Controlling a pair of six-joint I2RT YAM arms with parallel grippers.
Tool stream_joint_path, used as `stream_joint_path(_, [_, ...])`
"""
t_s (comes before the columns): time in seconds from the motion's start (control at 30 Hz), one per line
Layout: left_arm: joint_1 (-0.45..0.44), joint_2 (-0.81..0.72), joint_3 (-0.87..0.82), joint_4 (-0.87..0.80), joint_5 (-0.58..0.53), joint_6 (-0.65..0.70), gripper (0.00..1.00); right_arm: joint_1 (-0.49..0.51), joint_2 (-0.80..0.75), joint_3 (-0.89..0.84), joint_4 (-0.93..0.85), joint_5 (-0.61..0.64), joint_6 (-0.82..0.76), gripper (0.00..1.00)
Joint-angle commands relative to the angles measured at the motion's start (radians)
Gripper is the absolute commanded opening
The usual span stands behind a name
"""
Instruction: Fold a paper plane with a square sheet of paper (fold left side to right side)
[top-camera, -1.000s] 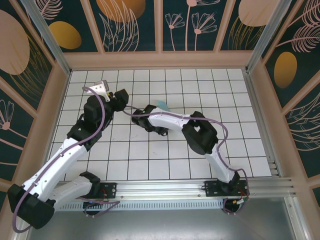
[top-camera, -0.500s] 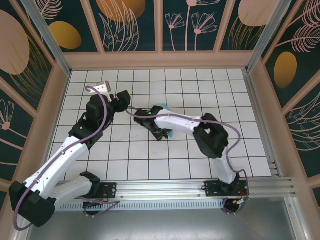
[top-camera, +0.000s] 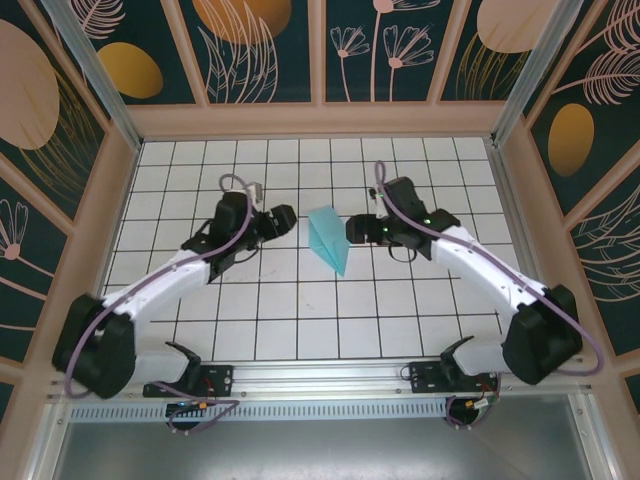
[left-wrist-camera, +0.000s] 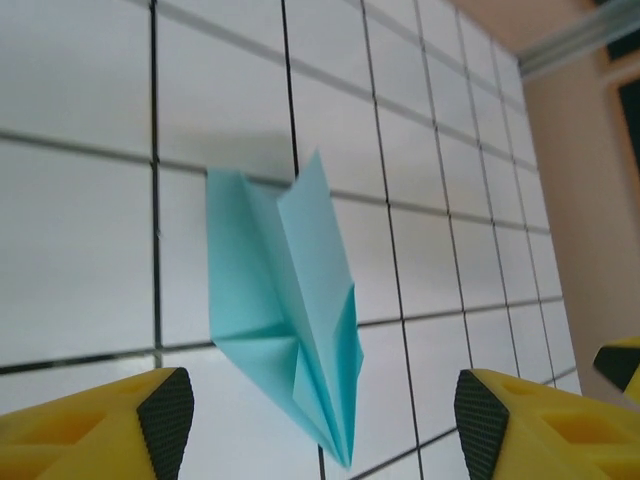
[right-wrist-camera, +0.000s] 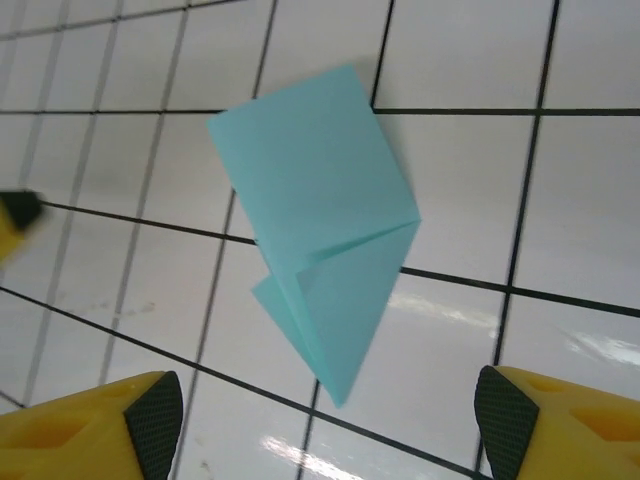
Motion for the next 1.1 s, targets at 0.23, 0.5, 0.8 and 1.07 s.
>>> stream_joint_path(0.23, [-0.044,0.351,0.214,0.1,0.117,-0.041,0.7,-0.17,-0.035,-0.223,0.343,-0.349,0.087,0.8])
stream_joint_path(0.5, [-0.045,0.487,0.295,0.098,0.141,-0.022,0.35,-0.241,-0.012,-0.289,0.406,-0.446,0.052,0.77])
stream_joint_path(0.8, [-0.022,0.465,0.194,0.244,0.276,0.033,0.08,-0.246,0.109,-0.28,0.493,-0.499,-0.006,0.7])
stream_joint_path(1.07, [0.01,0.417,0.078,0.405,0.445,0.095,0.04,-0.247,0.323,-0.191,0.587,-0.615,-0.077,0.69])
